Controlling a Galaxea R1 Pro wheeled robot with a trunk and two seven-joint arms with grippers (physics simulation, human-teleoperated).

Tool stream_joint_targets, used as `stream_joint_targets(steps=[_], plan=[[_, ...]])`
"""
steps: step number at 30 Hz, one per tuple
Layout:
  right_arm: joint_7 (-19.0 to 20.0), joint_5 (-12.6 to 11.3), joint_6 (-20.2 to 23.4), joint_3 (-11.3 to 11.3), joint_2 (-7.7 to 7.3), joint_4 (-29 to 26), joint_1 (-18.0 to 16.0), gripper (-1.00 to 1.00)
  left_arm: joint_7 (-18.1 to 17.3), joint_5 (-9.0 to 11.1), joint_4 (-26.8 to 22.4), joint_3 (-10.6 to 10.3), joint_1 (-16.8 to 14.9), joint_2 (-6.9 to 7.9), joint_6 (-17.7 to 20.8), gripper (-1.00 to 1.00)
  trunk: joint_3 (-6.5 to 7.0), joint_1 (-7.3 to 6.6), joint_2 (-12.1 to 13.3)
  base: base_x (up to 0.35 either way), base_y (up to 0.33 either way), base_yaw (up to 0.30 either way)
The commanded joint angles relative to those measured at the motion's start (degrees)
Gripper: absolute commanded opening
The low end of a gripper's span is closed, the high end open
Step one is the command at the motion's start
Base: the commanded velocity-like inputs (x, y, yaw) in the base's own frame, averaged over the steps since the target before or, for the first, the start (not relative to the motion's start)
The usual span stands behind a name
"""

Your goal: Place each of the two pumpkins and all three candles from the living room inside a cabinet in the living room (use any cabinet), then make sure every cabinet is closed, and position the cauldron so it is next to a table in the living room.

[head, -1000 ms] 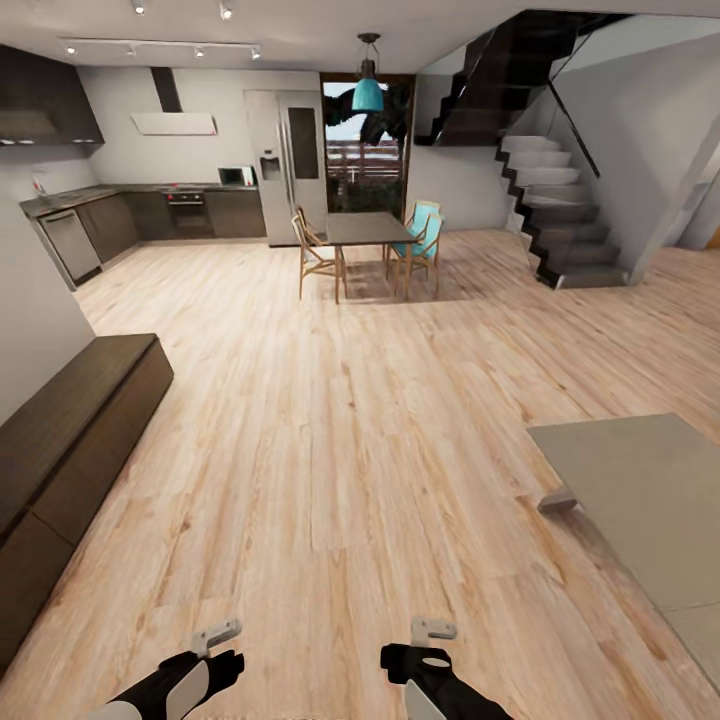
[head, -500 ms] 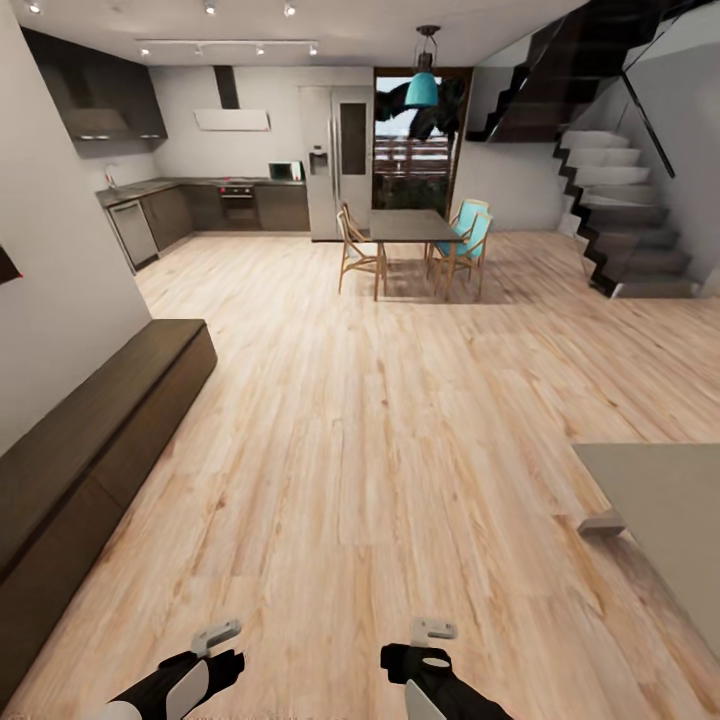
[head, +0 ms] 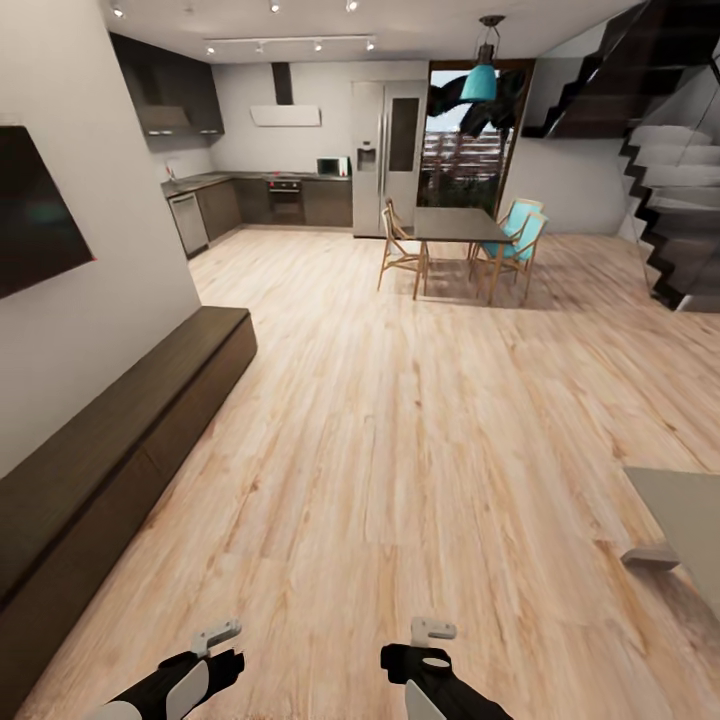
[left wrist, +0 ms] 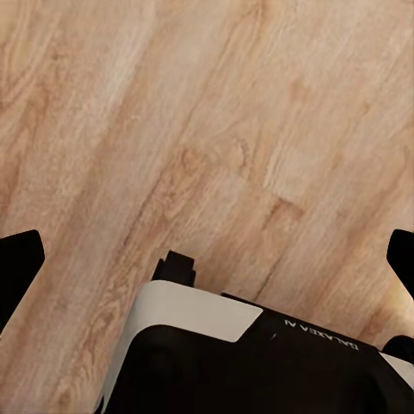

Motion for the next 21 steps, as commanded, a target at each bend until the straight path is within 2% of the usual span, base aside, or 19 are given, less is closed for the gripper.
stream_joint_targets(steps=[1, 21], plan=[[-0.5, -0.3, 0.2, 0.5, -0.05, -0.1, -0.1, 1.0, 0.4, 0.5, -0.2, -0.5, 0.0, 0.05, 0.3, 1.0, -0.14, 0.03, -0.1, 0.0, 0.0, 0.274], [-0.5, -0.3, 0.2, 0.5, -0.05, -0.1, -0.1, 1.0, 0.4, 0.2, -0.2, -0.5, 0.0, -0.04, 0.3, 1.0, -0.83, 0.03, -0.1, 0.0, 0.0, 0.274]])
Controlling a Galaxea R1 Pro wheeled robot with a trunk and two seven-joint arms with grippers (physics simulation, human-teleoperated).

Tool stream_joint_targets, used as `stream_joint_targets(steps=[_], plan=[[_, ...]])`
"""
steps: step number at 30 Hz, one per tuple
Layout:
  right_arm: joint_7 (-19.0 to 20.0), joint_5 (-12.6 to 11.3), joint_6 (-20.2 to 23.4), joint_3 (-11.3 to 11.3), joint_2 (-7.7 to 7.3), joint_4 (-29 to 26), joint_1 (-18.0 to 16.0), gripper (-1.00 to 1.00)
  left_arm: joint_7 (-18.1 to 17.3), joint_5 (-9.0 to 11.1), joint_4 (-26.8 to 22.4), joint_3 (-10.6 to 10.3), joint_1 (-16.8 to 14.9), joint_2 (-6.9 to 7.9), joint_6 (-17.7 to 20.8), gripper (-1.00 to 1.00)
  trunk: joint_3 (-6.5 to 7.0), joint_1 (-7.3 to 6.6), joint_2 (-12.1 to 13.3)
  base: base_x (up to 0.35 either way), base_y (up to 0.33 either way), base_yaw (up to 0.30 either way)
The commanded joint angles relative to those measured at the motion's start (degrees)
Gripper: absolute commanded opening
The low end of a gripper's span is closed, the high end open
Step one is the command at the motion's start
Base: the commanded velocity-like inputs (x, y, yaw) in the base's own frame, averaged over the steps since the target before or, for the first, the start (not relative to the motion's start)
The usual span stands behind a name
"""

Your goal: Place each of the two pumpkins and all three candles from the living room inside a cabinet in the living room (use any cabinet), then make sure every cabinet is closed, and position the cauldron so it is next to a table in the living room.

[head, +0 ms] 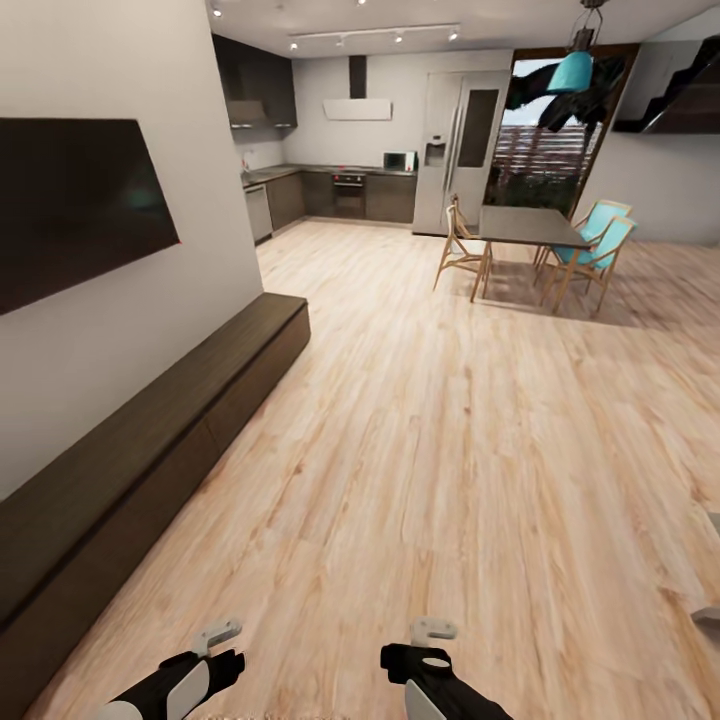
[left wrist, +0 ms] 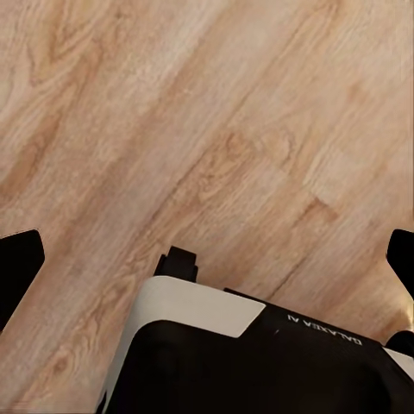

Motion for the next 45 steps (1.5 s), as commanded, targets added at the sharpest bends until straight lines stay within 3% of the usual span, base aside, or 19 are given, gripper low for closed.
stream_joint_targets(steps=[1, 14, 30, 45], plan=[[-0.5, -0.3, 0.3, 0.5, -0.05, -0.1, -0.1, 1.0, 0.4, 0.5, -0.2, -0.5, 0.0, 0.05, 0.3, 1.0, -0.14, 0.03, -0.1, 0.0, 0.0, 0.274], [0.2, -0.3, 0.3, 0.5, -0.28, -0.1, -0.1, 1.0, 0.4, 0.5, -0.2, -0.5, 0.0, 0.05, 0.3, 1.0, -0.59, 0.03, -0.1, 0.021, 0.0, 0.274], [0.3, -0.3, 0.3, 0.5, -0.31, -0.1, -0.1, 1.0, 0.4, 0.5, -0.2, -0.5, 0.0, 0.05, 0.2, 1.0, -1.14, 0.03, -0.1, 0.262, 0.0, 0.274], [0.3, -0.3, 0.3, 0.5, -0.31, -0.1, -0.1, 1.0, 0.4, 0.4, -0.2, -0.5, 0.0, 0.05, 0.2, 1.0, -1.21, 0.03, -0.1, 0.316, -0.053, 0.035]])
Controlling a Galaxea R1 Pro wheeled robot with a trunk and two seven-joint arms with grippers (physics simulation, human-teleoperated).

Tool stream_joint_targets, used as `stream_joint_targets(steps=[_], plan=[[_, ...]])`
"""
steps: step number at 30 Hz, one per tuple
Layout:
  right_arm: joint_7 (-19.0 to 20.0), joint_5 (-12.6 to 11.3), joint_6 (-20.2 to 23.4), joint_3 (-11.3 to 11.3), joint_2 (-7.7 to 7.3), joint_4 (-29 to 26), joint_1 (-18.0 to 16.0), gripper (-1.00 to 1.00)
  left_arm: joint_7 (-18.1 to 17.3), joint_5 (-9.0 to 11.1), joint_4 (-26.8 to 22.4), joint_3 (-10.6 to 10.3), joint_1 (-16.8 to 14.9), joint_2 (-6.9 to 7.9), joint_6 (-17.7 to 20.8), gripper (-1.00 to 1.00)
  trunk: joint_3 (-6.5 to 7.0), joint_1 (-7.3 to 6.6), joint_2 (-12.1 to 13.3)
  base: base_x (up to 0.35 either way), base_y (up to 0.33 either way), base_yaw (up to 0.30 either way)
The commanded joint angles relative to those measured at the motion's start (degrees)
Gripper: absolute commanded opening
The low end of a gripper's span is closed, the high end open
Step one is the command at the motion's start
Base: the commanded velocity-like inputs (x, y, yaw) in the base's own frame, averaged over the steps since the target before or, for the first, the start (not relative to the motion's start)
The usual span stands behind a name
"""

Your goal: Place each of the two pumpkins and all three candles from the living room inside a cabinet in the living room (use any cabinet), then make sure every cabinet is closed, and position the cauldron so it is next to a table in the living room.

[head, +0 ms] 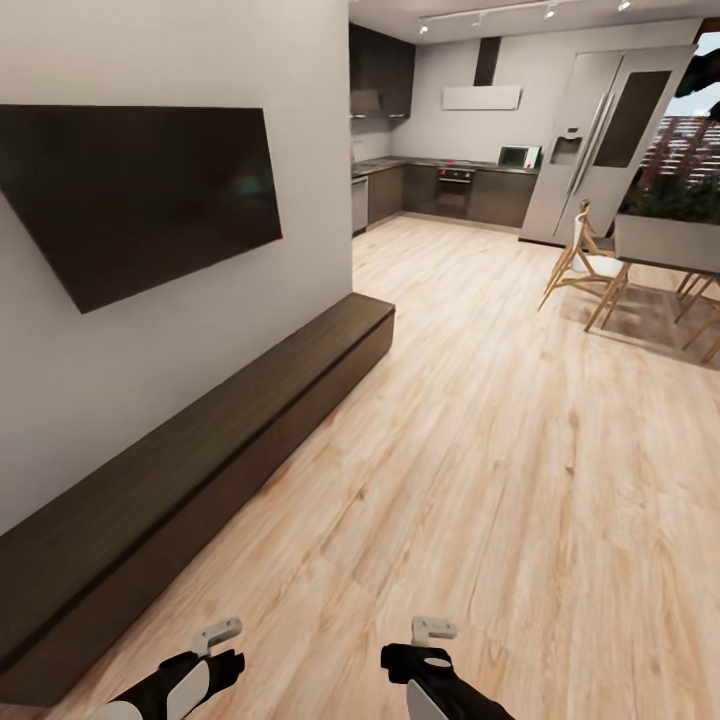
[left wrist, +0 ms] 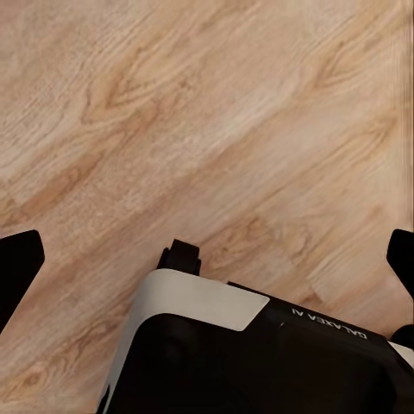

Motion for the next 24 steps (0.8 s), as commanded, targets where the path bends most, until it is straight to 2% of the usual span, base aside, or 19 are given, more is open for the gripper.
stream_joint_targets(steps=[1, 24], plan=[[-0.5, -0.3, 0.3, 0.5, -0.05, -0.1, -0.1, 1.0, 0.4, 0.5, -0.2, -0.5, 0.0, 0.05, 0.3, 1.0, -0.1, 0.06, -0.1, 0.322, -0.106, 0.0], [-0.5, -0.3, 0.2, 0.5, -0.13, -0.1, -0.1, 1.0, 0.4, 0.5, -0.2, -0.5, 0.0, 0.05, 0.3, 1.0, -0.1, 0.06, -0.1, 0.322, -0.009, 0.0]])
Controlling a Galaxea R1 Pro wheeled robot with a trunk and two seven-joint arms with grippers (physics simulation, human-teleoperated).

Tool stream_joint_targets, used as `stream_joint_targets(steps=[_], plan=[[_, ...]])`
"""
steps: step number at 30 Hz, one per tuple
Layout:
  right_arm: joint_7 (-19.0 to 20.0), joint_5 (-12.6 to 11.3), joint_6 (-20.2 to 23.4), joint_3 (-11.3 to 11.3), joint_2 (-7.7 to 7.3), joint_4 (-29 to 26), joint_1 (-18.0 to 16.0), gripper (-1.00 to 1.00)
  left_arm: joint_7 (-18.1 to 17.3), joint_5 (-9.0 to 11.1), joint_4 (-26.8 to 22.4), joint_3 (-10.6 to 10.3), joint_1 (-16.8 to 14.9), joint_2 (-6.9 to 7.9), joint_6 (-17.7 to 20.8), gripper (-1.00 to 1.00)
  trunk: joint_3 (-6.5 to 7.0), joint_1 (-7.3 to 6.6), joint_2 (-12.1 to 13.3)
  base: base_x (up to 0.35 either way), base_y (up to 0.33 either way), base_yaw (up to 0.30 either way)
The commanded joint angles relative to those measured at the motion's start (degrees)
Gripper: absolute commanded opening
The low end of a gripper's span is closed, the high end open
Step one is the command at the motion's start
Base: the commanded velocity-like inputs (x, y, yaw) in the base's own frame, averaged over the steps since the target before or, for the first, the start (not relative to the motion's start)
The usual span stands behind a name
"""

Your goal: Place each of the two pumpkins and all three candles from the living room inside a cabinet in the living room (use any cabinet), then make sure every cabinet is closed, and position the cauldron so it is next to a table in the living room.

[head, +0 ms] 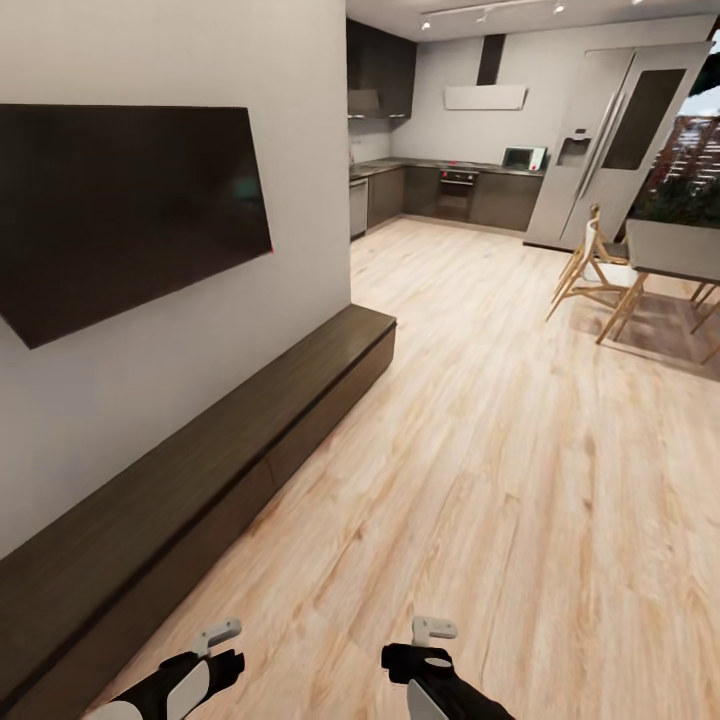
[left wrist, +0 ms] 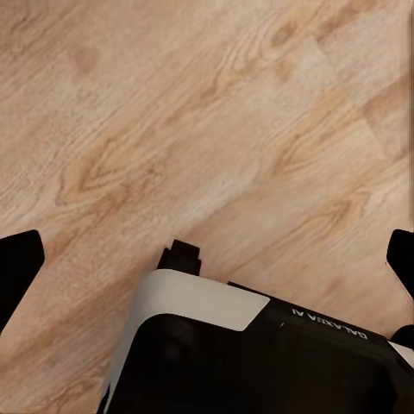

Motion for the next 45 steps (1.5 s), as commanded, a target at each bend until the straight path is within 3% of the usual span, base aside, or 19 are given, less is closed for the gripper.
stream_joint_targets(steps=[1, 8, 22, 45], plan=[[-0.5, -0.3, 0.3, 0.5, -0.05, -0.1, -0.1, 1.0, 0.4, 0.5, -0.2, -0.5, 0.0, 0.05, 0.3, 1.0, -0.1, 0.06, -0.1, 0.322, 0.0, 0.0], [-0.5, -0.4, 0.3, 0.4, -0.05, -0.2, -0.1, 1.0, 0.4, 0.6, -0.2, -0.4, 0.0, 0.05, 0.3, 1.0, -0.1, 0.06, -0.1, 0.254, 0.0, 0.0], [-0.5, -0.3, 0.5, 0.5, 0.03, -0.1, -0.1, 1.0, 0.0, 0.6, -0.2, -0.4, 0.0, 0.05, 0.3, 1.0, -0.1, 0.06, -0.1, 0.014, 0.0, 0.014], [-0.5, -0.3, 0.4, 0.5, 0.16, -0.1, -0.1, 1.0, -0.1, 0.6, -0.2, -0.5, 0.0, 0.04, 0.3, 1.0, -0.1, 0.06, -0.1, 0.0, 0.0, 0.277]])
